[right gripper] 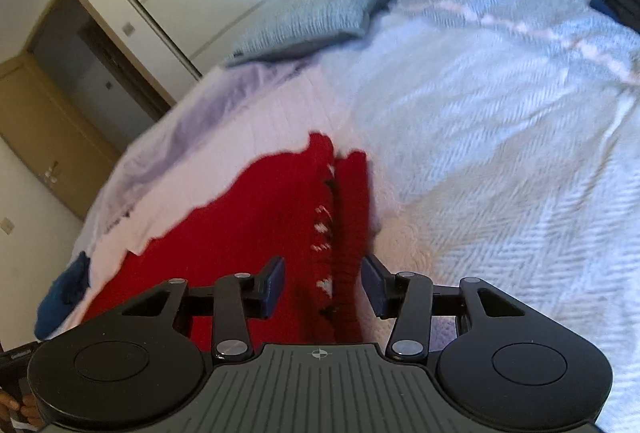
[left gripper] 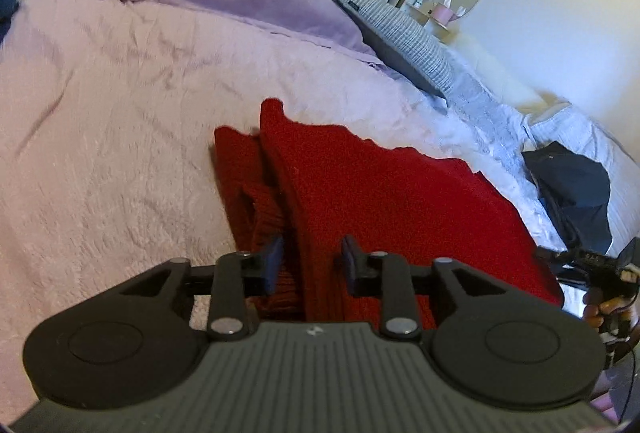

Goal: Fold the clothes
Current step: 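Grasp the folded sweater edge again with both grippers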

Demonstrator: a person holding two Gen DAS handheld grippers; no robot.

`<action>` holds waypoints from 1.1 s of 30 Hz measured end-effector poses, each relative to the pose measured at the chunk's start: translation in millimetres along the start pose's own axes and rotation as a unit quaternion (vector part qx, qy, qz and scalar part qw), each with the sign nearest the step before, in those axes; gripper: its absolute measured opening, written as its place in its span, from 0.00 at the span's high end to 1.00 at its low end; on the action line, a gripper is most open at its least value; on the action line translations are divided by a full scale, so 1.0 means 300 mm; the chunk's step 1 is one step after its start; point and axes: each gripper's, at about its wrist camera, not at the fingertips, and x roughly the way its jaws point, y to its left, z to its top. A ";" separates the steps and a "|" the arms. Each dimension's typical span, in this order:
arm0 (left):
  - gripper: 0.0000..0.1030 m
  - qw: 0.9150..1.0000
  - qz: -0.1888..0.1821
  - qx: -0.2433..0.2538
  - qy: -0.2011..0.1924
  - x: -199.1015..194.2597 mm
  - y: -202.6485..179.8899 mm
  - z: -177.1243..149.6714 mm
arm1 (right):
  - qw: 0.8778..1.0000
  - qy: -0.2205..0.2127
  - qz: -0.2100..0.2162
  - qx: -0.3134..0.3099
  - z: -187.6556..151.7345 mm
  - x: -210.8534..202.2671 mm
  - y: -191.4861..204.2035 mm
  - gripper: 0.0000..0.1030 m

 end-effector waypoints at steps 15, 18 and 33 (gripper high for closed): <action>0.83 1.000 0.020 -0.002 0.008 0.005 0.046 0.008 | 0.998 0.012 -0.045 -0.032 0.008 0.046 0.005 0.71; 0.70 1.000 0.011 -0.004 -0.010 -0.014 0.047 0.061 | 0.998 -0.009 -0.041 -0.043 0.053 0.014 0.025 0.58; 0.96 0.999 0.000 -0.047 -0.003 0.224 0.132 0.174 | 0.999 -0.004 -0.010 -0.039 0.228 0.298 0.021 0.95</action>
